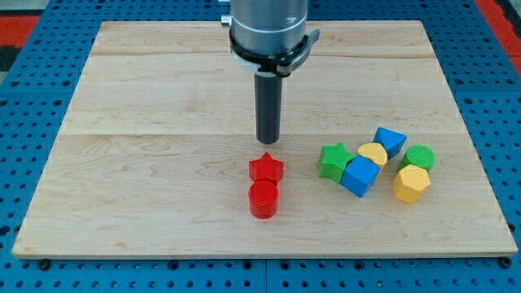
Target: Push the heart towards the top
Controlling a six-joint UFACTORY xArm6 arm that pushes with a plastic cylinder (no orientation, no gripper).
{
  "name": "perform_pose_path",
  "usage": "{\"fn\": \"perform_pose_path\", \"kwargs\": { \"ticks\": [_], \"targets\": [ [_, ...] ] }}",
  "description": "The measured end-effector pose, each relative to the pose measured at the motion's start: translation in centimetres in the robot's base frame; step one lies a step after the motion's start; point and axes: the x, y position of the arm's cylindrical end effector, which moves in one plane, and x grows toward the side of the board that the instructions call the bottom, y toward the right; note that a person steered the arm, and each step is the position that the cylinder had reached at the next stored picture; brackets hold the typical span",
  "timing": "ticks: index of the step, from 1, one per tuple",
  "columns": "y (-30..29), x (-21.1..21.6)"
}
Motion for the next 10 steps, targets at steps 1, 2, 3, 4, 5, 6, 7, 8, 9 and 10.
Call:
{"fn": "perform_pose_path", "kwargs": {
  "ticks": [1,2,3,4,5,6,7,8,9,10],
  "targets": [
    [7.8,-1.4],
    [19.3,-1.4],
    [28.0,0.0],
    [29.7,4.9],
    [27.3,7.2],
    [19.9,7.2],
    [12.5,5.2],
    [7.9,2.8],
    [6.5,2.7],
    [6.1,2.6]
  ]
}}
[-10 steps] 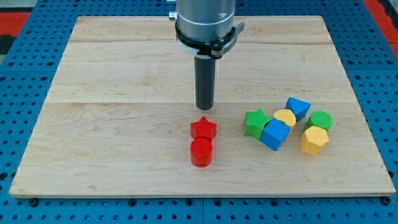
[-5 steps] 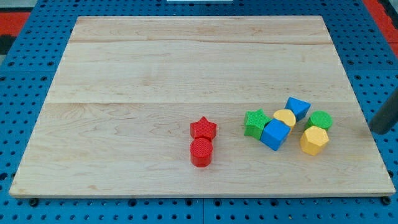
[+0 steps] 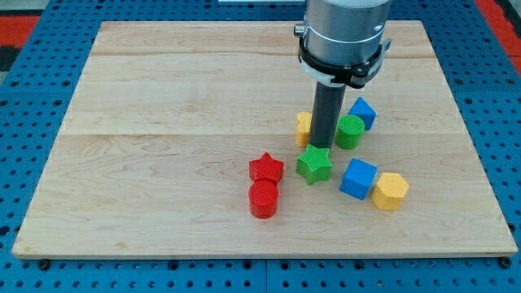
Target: Push the heart towards the top
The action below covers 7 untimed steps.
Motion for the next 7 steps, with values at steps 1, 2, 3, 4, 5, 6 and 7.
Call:
{"fn": "perform_pose_path", "kwargs": {
  "ticks": [1,2,3,4,5,6,7],
  "targets": [
    [-1.5,-2.4],
    [-3.2,-6.3],
    [-3.8,-9.6],
    [-1.5,-9.6],
    [-1.3,-9.7],
    [-6.1,-12.4],
    [-10.9,-15.7]
  ]
}}
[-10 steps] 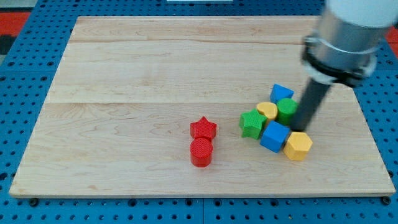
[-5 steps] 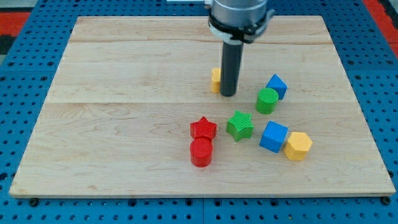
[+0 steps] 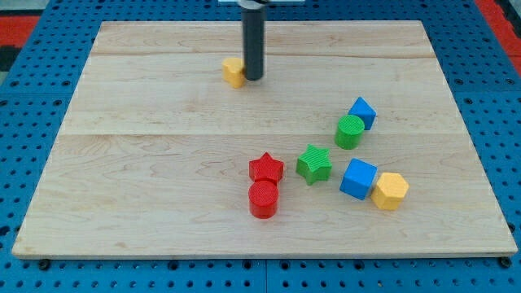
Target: Push the heart towards the top
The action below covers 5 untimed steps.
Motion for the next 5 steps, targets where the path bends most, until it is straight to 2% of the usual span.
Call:
{"fn": "perform_pose_path", "kwargs": {
  "ticks": [1,2,3,5],
  "targets": [
    [0.8,0.2],
    [2.4,4.0],
    [-0.9,4.4],
    [-3.0,-3.5]
  ]
}}
